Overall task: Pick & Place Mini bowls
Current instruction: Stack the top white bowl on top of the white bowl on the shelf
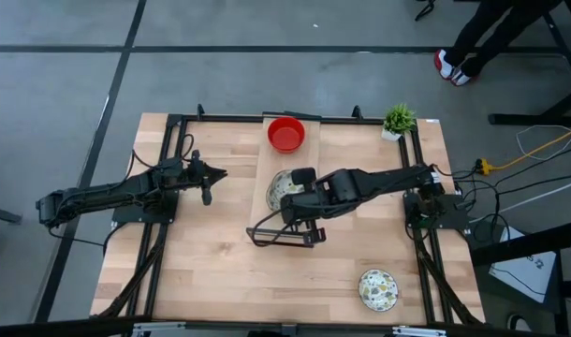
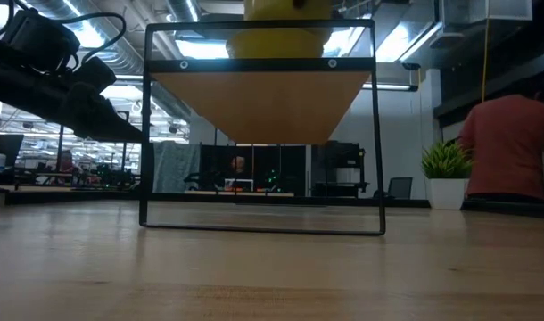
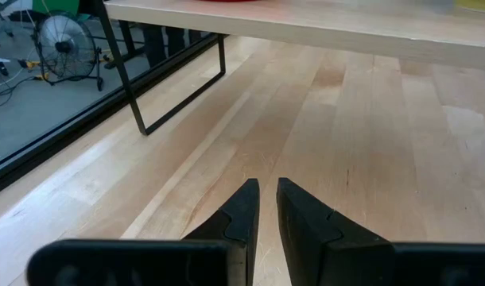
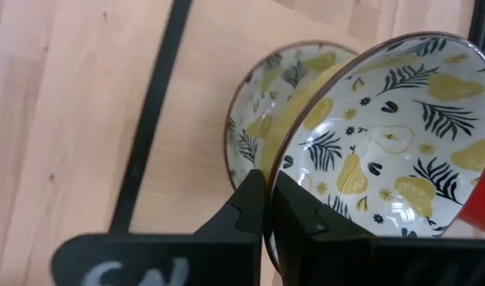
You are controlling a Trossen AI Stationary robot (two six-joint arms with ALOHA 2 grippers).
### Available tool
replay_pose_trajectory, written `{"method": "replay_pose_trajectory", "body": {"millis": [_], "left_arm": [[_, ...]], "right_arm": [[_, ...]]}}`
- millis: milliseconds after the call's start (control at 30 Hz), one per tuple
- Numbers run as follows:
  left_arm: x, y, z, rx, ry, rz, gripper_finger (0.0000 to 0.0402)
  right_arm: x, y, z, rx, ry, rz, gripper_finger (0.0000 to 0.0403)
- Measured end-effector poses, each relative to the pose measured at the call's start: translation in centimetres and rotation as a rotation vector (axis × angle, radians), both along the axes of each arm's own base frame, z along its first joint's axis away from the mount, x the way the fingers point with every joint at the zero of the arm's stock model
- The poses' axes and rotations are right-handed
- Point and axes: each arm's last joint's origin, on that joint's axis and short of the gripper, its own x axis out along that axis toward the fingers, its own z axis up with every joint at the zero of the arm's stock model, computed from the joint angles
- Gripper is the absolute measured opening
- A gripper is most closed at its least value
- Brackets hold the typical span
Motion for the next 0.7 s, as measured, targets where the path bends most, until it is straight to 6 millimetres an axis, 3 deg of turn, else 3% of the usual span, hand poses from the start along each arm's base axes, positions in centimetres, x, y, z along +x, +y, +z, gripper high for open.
{"method": "replay_pose_trajectory", "body": {"millis": [700], "left_arm": [[0.0, 0.0, 0.0, 0.0, 0.0, 0.0, 0.0043]], "right_arm": [[1.04, -0.24, -1.19, -0.007, 0.026, -0.013, 0.0028]]}}
